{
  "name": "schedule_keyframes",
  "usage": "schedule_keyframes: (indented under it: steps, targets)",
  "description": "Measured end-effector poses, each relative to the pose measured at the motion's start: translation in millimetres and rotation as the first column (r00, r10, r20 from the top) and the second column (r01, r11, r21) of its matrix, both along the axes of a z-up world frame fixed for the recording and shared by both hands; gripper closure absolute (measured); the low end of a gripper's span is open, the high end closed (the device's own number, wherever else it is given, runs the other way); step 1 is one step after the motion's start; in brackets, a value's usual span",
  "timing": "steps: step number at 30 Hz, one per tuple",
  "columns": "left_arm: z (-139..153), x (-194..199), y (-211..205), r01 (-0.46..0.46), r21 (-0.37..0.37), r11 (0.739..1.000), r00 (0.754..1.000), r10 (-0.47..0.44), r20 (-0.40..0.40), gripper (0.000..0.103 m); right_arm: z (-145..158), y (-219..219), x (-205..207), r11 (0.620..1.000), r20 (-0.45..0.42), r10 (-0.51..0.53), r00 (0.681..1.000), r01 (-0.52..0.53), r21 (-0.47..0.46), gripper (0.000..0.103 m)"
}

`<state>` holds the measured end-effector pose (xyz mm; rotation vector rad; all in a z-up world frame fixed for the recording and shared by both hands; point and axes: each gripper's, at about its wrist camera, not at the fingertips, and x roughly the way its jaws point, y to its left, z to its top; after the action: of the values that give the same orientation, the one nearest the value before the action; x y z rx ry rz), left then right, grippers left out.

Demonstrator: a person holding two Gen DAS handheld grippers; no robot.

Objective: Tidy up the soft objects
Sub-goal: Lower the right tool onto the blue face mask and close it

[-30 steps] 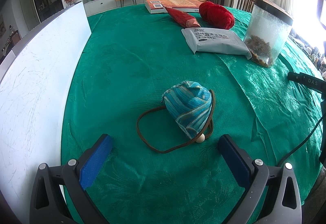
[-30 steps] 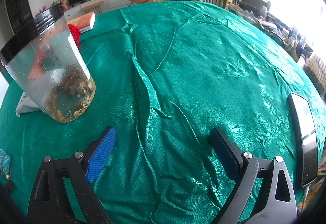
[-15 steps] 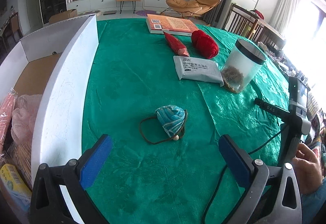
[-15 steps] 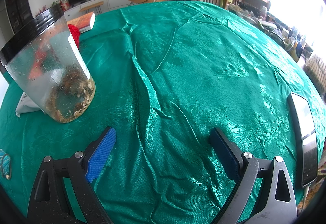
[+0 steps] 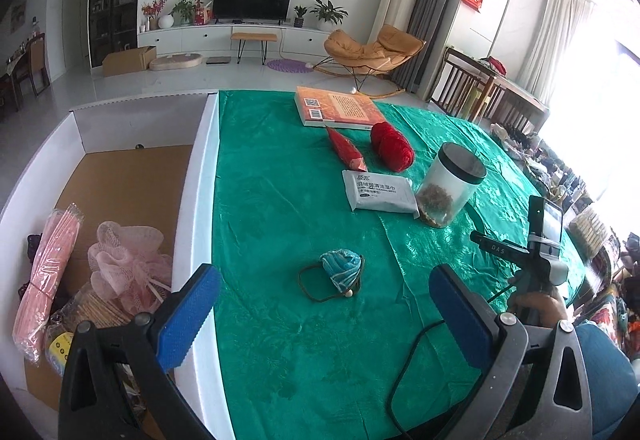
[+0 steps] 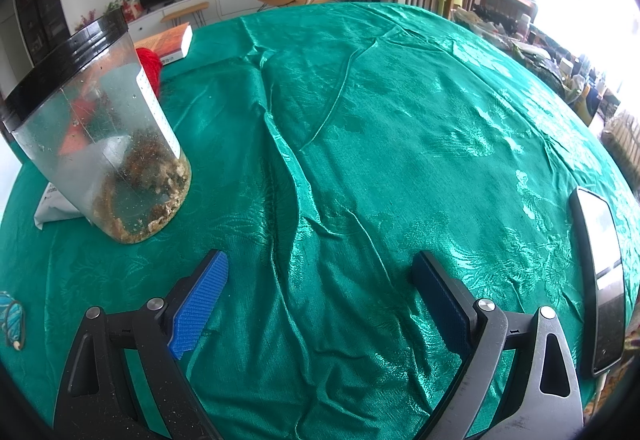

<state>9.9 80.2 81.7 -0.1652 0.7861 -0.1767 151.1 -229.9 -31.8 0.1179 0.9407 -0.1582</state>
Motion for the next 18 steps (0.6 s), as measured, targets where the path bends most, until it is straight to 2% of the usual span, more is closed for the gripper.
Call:
schedule_keyframes:
  steps: [3, 4, 5, 7, 9, 11, 13, 14, 16, 18]
  targets:
    - [1.6, -6.8, 13.4, -0.019, -0.011, 1.0, 1.0, 0.019, 0.014, 0.0, 18.2, 11.4, -23.8, 0.991, 0.108, 0.045, 0.993, -0.059, 0.124, 0.01]
    - [1.0, -6.9, 15.8, -0.022, -0.015, 1.0, 1.0, 0.022, 0.011, 0.0, 25.4, 23.8, -34.1, 0.98, 0.144, 0.089, 0.985, -0.113, 0.166, 0.01]
    - [0.8, -6.4, 16.9, -0.023, -0.021, 1.0, 1.0, 0.023, 0.008, 0.0, 31.0, 40.1, -42.5, 0.957, 0.169, 0.156, 0.973, -0.192, 0.218, 0.01]
    - [1.3, -6.1, 17.5, -0.02, -0.028, 0.999, 1.0, 0.021, 0.009, 0.0, 35.7, 80.3, -52.3, 0.882, 0.19, 0.296, 0.936, -0.344, 0.322, 0.01]
    - [2.9, -7.1, 16.6, -0.016, -0.036, 0.999, 1.0, 0.016, 0.011, 0.0, 35.9, 125.5, -56.2, 0.818, 0.2, 0.399, 0.895, -0.446, 0.364, 0.01]
    - [5.3, -9.3, 15.3, -0.008, -0.044, 0.999, 1.0, 0.008, 0.016, 0.0, 31.8, 175.9, -54.8, 0.774, 0.182, 0.509, 0.841, -0.54, 0.331, 0.01]
    - [7.3, -12.1, 15.2, -0.006, -0.037, 0.999, 1.0, 0.007, 0.022, 0.0, 24.1, 221.6, -51.8, 0.759, 0.137, 0.593, 0.793, -0.608, 0.232, 0.01]
    - [7.9, -12.7, 15.2, -0.007, -0.033, 0.999, 1.0, 0.008, 0.022, 0.0, 18.5, 238.9, -49.4, 0.758, 0.111, 0.615, 0.78, -0.624, 0.19, 0.01]
    - [6.9, -12.7, 15.6, -0.007, -0.029, 1.0, 1.0, 0.007, 0.016, 0.0, 3.3, 260.2, -40.8, 0.764, 0.05, 0.627, 0.777, -0.627, 0.154, 0.011]
    - [4.2, -10.8, 13.7, -0.006, -0.027, 1.0, 1.0, 0.006, 0.008, 0.0, 0.6, 269.5, -38.2, 0.776, 0.047, 0.625, 0.779, -0.627, 0.068, 0.012]
